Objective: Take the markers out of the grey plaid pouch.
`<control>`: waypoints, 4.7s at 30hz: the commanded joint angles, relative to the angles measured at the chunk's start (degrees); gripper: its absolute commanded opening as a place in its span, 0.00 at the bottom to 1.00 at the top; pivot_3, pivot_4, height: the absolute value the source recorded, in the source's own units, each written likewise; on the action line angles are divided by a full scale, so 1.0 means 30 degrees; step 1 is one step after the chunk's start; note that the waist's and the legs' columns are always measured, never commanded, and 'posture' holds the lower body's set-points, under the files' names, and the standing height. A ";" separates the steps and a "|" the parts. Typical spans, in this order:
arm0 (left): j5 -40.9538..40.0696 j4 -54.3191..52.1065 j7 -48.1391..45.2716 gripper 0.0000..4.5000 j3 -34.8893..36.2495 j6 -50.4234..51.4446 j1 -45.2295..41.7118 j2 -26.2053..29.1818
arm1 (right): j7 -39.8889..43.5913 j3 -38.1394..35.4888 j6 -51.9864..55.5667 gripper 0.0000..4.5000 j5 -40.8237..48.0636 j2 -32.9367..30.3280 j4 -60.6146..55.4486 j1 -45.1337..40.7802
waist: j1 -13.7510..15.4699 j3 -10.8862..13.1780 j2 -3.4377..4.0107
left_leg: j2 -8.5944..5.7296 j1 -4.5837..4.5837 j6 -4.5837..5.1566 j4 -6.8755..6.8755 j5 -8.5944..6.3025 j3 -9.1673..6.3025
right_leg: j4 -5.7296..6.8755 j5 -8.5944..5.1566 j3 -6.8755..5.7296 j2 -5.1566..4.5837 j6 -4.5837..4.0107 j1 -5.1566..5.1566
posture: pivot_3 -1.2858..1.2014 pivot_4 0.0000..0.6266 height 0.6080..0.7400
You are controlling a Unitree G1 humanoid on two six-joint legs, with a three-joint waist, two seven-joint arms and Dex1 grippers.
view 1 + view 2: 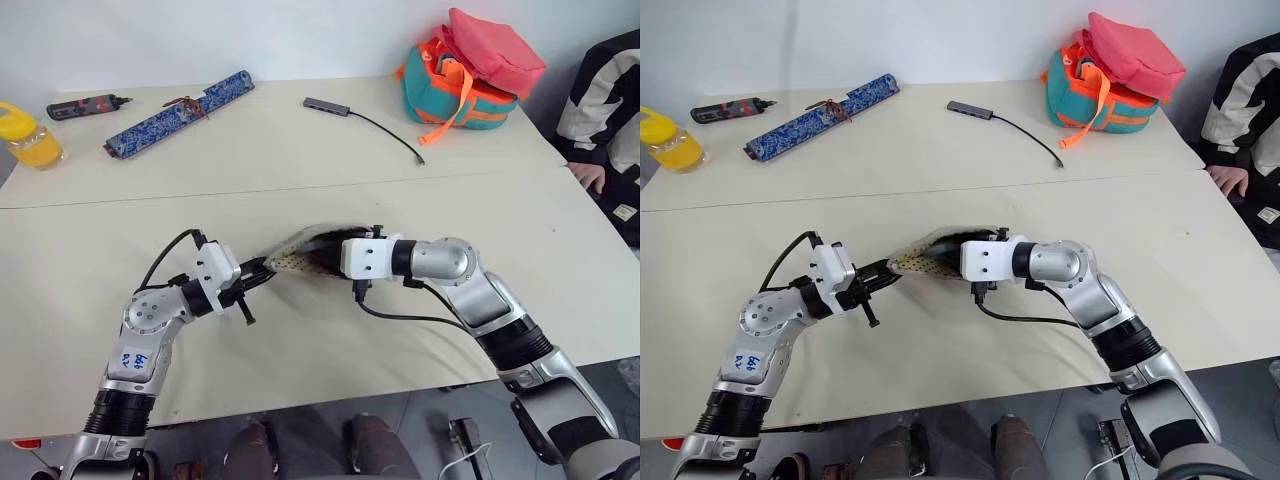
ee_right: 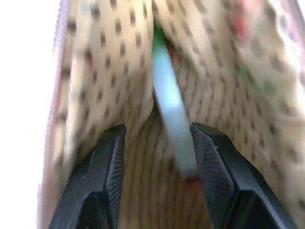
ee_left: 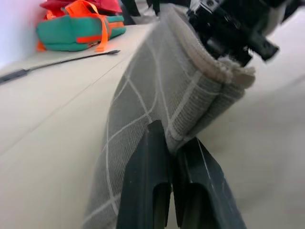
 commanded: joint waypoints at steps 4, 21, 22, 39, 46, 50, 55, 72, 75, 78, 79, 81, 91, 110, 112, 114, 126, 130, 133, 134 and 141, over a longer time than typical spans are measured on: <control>-0.3325 -0.2302 -0.0163 0.00 0.0281 0.4561 -0.0484 -0.0359 | 0.3767 -0.0737 0.1450 0.48 0.1520 -0.1680 -0.1168 -0.2760 | -0.0010 0.0001 0.0002 | -0.0001 0.0001 0.0001 0.0019 0.0000 -0.0018 | 0.0001 0.0000 0.0007 -0.0003 0.0000 0.0002 | 0.52 0.24 1.00; -0.6207 -0.4105 0.1406 0.00 0.0517 1.1639 -0.0470 -0.1839 | 0.5819 0.2016 0.2121 0.48 -0.1926 -0.1307 0.1576 -0.4762 | -0.0100 0.0002 0.0003 | -0.0004 0.0019 -0.0003 0.0017 0.0002 -0.0092 | -0.0003 0.0000 0.0018 0.0004 -0.0001 0.0009 | 0.52 0.24 1.00; -0.6166 -0.4155 0.1404 0.00 0.0522 1.1618 -0.0412 -0.1847 | 0.5637 0.2102 0.1814 0.48 -0.2114 -0.1176 0.1796 -0.4663 | -0.0101 0.0002 0.0003 | -0.0003 0.0020 -0.0003 0.0019 0.0002 -0.0092 | -0.0002 0.0000 0.0017 0.0005 0.0000 0.0011 | 0.52 0.24 1.00; -0.3678 -0.2788 0.2250 0.00 0.0778 0.8948 -0.0834 -0.1862 | 0.4569 0.0609 -0.0183 0.10 -0.1957 -0.1557 0.1165 -0.4675 | -0.0065 0.0002 0.0003 | -0.0008 0.0018 -0.0004 0.0023 0.0003 -0.0093 | -0.0004 0.0000 0.0016 0.0000 -0.0001 0.0019 | 0.52 0.24 1.00; -0.2727 -0.1810 0.2366 0.00 0.0658 0.7740 -0.1224 -0.2066 | 0.4512 -0.0257 -0.0594 0.10 -0.1621 -0.2132 0.0960 -0.5012 | -0.0057 0.0002 0.0003 | -0.0010 0.0018 -0.0003 0.0016 0.0002 -0.0085 | -0.0024 0.0001 0.0015 0.0000 0.0000 0.0024 | 0.52 0.24 1.00; -0.1511 -0.1278 0.2663 0.00 0.0509 0.6296 -0.1430 -0.1983 | 0.4735 -0.0765 -0.0269 0.10 -0.0987 -0.2331 0.0876 -0.5304 | -0.0088 0.0002 0.0003 | -0.0010 0.0018 -0.0004 0.0016 0.0002 -0.0080 | -0.0025 0.0001 0.0018 0.0000 0.0000 0.0016 | 0.52 0.24 1.00; 0.0906 0.0226 0.3561 0.00 0.1070 0.2683 -0.2263 -0.1601 | 0.4368 -0.1405 0.0473 0.10 -0.0529 -0.2294 0.1283 -0.5234 | -0.0073 0.0002 0.0003 | -0.0011 0.0018 -0.0003 0.0016 0.0002 -0.0071 | -0.0026 0.0001 0.0023 -0.0001 0.0000 0.0014 | 0.52 0.24 1.00; 0.4284 0.1806 0.4478 0.00 0.0556 -0.2329 -0.2447 -0.1477 | 0.3648 -0.2238 0.3333 0.10 0.1741 -0.1030 0.0373 -0.3833 | -0.0005 0.0002 0.0003 | -0.0007 0.0011 -0.0003 0.0008 0.0002 -0.0010 | -0.0021 0.0005 0.0023 -0.0007 0.0010 -0.0017 | 0.52 0.24 1.00; 0.5330 0.3025 0.5344 0.00 0.1231 -0.3487 -0.2765 -0.0693 | 0.4064 -0.2805 0.3743 0.10 0.2655 -0.1427 -0.0308 -0.3568 | -0.0033 0.0003 0.0004 | -0.0005 0.0011 -0.0003 0.0006 0.0002 -0.0007 | -0.0015 0.0005 0.0026 -0.0003 0.0009 -0.0017 | 0.52 0.24 1.00; 0.5351 0.3962 0.5641 0.00 0.1925 -0.3945 -0.2815 0.0009 | 0.3899 -0.3924 0.4459 0.10 0.4183 -0.1362 -0.0925 -0.3191 | -0.0080 0.0002 0.0003 | -0.0002 0.0013 -0.0003 -0.0002 0.0002 -0.0007 | -0.0008 0.0005 0.0034 -0.0002 0.0009 -0.0018 | 0.52 0.24 1.00; 0.5306 0.4125 0.5640 0.00 0.2101 -0.4063 -0.2736 0.0211 | 0.3808 -0.4207 0.4483 0.10 0.4387 -0.1470 -0.0982 -0.3067 | -0.0079 0.0002 0.0004 | 0.0002 0.0014 -0.0003 -0.0007 0.0002 -0.0012 | -0.0008 0.0006 0.0036 -0.0001 0.0009 -0.0018 | 0.52 0.24 1.00; 0.4860 0.4081 0.5484 0.00 0.2405 -0.3945 -0.2522 0.0323 | 0.3238 -0.4608 0.4463 0.10 0.4131 -0.1813 -0.0678 -0.2915 | -0.0050 0.0002 0.0004 | 0.0002 0.0017 -0.0003 -0.0007 0.0002 -0.0011 | -0.0005 0.0005 0.0032 -0.0001 0.0009 -0.0018 | 0.52 0.24 1.00; 0.1292 0.1915 0.4074 0.00 0.3825 -0.1561 -0.0808 0.0003 | -0.3090 -0.3814 0.0752 0.10 -0.1287 -0.3705 0.6057 -0.1055 | -0.0067 0.0004 0.0000 | -0.0019 0.0012 0.0004 -0.0015 -0.0002 0.0052 | -0.0039 0.0005 0.0016 -0.0028 0.0012 -0.0002 | 0.52 0.24 1.00; 0.0932 0.0446 0.3128 0.00 0.3042 0.0065 -0.0836 -0.0552 | 0.1081 -0.6282 0.6799 0.81 0.4684 -0.2846 0.1366 -0.2546 | -0.0209 0.0012 0.0018 | -0.0001 0.0022 -0.0011 -0.0014 0.0002 0.0033 | -0.0009 0.0006 0.0055 0.0005 0.0013 -0.0013 | 0.52 0.24 1.00; 0.1002 0.0499 0.3118 0.00 0.2932 0.0099 -0.0913 -0.0607 | 0.1617 -0.6411 0.7291 0.81 0.5262 -0.3018 0.0431 -0.3155 | -0.0122 0.0012 0.0018 | 0.0001 0.0022 -0.0011 -0.0015 0.0002 0.0024 | -0.0008 0.0006 0.0051 0.0005 0.0013 -0.0013 | 0.52 0.24 1.00; 0.1150 0.0795 0.3158 0.00 0.2682 0.0275 -0.1094 -0.0683 | 0.2072 -0.6592 0.7649 0.81 0.6232 -0.2779 -0.0640 -0.3748 | -0.0058 0.0012 0.0017 | 0.0000 0.0022 -0.0011 -0.0017 0.0001 0.0019 | -0.0012 0.0006 0.0045 0.0003 0.0013 -0.0013 | 0.52 0.24 1.00; 0.1969 0.1216 0.3246 0.00 0.1157 0.0293 -0.1730 -0.1399 | 0.1476 -0.2826 0.5552 0.07 0.4805 -0.0472 -0.1599 -0.3455 | -0.0024 0.0011 0.0015 | -0.0005 0.0011 -0.0009 -0.0004 -0.0002 0.0025 | -0.0018 0.0007 0.0043 0.0000 0.0015 -0.0012 | 0.52 0.24 1.00; 0.1908 0.0870 0.3398 0.00 0.0915 0.0694 -0.1889 -0.1729 | 0.1796 -0.1229 0.2648 0.00 0.2515 -0.1095 0.0259 -0.3327 | -0.0030 0.0012 0.0014 | -0.0009 0.0011 -0.0009 0.0000 -0.0002 0.0027 | -0.0018 0.0007 0.0036 -0.0005 0.0016 -0.0011 | 0.52 0.24 1.00; 0.2113 0.0449 0.2983 0.00 0.0210 0.0785 -0.1864 -0.1778 | 0.1093 -0.0712 0.1289 0.00 0.1136 -0.0827 0.1471 -0.3798 | -0.0058 0.0011 0.0015 | -0.0006 0.0013 -0.0009 -0.0002 -0.0002 0.0027 | -0.0017 0.0007 0.0037 -0.0001 0.0016 -0.0012 | 0.52 0.24 1.00; 0.2023 0.0181 0.2823 0.00 0.0013 0.0990 -0.1797 -0.1784 | 0.0890 -0.0546 0.0891 0.00 0.0685 -0.0755 0.1791 -0.3950 | -0.0066 0.0011 0.0015 | -0.0005 0.0013 -0.0009 -0.0002 -0.0002 0.0026 | -0.0015 0.0007 0.0037 -0.0001 0.0016 -0.0012 | 0.52 0.24 1.00; 0.1380 -0.1668 0.2031 0.00 -0.0803 0.2713 -0.1792 -0.1616 | 0.0636 0.0895 -0.1619 0.00 -0.2198 -0.0772 0.3077 -0.4720 | -0.0114 0.0011 0.0015 | 0.0000 0.0022 -0.0010 0.0006 -0.0001 0.0021 | -0.0011 0.0007 0.0042 0.0003 0.0016 -0.0020 | 0.52 0.24 1.00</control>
